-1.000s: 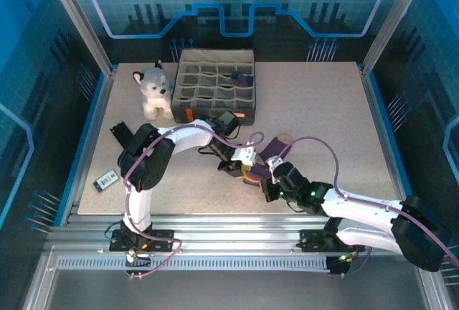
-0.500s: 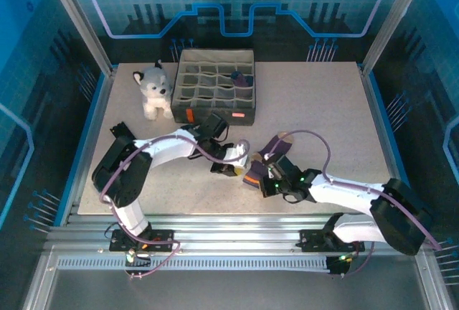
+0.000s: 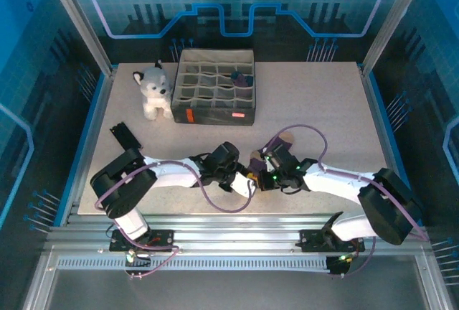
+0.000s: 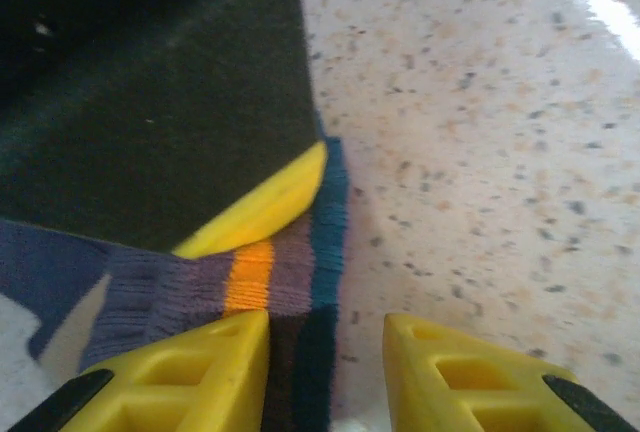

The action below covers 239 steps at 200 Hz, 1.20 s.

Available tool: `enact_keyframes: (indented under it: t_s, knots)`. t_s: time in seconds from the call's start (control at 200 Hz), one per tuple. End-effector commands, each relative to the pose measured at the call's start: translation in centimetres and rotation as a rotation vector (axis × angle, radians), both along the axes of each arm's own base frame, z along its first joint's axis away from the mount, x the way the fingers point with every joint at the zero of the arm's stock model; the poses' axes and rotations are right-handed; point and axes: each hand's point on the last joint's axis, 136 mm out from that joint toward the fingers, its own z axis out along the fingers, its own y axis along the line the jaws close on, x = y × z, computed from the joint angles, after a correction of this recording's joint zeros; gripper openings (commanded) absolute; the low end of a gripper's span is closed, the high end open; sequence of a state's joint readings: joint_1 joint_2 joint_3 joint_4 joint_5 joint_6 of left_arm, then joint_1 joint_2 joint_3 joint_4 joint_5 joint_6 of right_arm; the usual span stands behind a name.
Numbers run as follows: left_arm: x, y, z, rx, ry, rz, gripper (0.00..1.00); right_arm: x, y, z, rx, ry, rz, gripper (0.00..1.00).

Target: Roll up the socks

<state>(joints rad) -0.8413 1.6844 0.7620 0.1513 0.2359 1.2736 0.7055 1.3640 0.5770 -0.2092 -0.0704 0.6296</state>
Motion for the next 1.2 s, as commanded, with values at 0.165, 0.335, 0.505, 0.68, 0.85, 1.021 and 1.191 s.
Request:
enact_keyframes:
  t_s: [0.165,0.335,0.505,0.68,0.85,1.021,1.191]
  knots:
    - [1.6,-0.3,-0.8,0.041,-0.085,-0.005,0.38,-2.2,-1.9,-2.0,-0.074,0.132,-0.010,0.00]
    - [1.1,0.2,-1.5,0.068,-0.066,-0.018,0.38,-2.1,-1.9,-1.8,-0.060,0.147,-0.010,0.00]
    - [1.0,1.0,-3.2,0.151,-0.041,-0.029,0.38,-2.1,-1.9,-1.5,-0.042,0.162,-0.007,0.00]
    - [0.9,2.0,-4.7,0.249,-0.008,-0.042,0.33,-2.1,-1.7,-0.6,-0.006,0.170,-0.006,0.00]
    - [0.2,3.2,-5.3,0.311,0.028,-0.053,0.19,-2.1,-1.8,0.1,0.018,0.182,-0.004,0.01]
    - [-1.1,3.6,-5.0,0.345,0.115,-0.071,0.00,-1.6,-2.2,1.3,0.017,0.159,-0.013,0.16]
    - [-2.0,3.1,-3.4,0.333,0.256,-0.079,0.00,-1.3,-2.7,2.8,0.043,0.093,-0.033,0.43]
